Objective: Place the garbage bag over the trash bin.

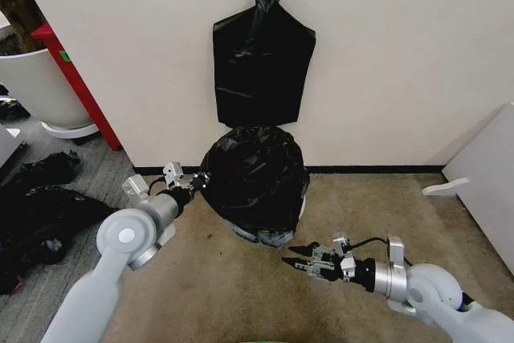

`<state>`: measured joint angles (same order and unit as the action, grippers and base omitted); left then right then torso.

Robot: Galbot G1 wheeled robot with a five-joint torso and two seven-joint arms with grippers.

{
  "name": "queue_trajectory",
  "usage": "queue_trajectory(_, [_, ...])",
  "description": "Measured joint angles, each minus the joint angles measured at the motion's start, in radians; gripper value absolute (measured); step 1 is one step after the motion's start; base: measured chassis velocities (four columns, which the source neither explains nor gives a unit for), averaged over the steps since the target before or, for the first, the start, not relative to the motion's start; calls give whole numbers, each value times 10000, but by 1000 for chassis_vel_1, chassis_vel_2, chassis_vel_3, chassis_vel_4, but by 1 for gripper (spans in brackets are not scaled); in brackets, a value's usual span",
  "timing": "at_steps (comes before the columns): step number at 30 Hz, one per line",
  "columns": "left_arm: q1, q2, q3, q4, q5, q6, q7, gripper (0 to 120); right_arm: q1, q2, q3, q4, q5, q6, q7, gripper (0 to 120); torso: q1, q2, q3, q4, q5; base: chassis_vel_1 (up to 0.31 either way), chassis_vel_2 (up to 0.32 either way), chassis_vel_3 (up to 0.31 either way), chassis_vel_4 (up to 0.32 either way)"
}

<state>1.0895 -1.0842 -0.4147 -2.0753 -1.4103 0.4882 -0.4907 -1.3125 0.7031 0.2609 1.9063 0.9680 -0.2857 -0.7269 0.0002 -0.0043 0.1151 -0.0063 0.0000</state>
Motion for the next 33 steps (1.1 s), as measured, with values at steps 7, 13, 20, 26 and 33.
queue_trajectory(7, [428, 146, 247, -101, 1617, -145, 459, 3, -226, -168, 361, 517, -36, 350, 491, 93, 0, 0, 0, 3, 2, 0, 0, 0, 0])
queue_trajectory(13, [624, 205, 371, -9, 1989, -135, 429, 3, -455, -174, 1045, 580, -72, 540, 612, 100, 0, 0, 0, 5, 3, 0, 0, 0, 0])
queue_trajectory(20, [1022, 114, 462, 228, 2166, -234, 759, 3, -1013, -106, 2239, 1135, 29, 482, 1176, 100, 0, 0, 0, 2, 1, 0, 0, 0, 0])
queue_trajectory(26, [1104, -146, 619, 414, 2434, -381, 955, 3, -689, 0, 2355, 2074, 746, 234, 2951, 100, 0, 0, 0, 3, -1, 0, 0, 0, 0])
queue_trajectory(33, [1144, -391, 1034, 566, 3694, -410, 960, 3, -266, 116, 1711, 3180, 905, 72, 5199, 100, 0, 0, 0, 1, 0, 0, 0, 0, 0])
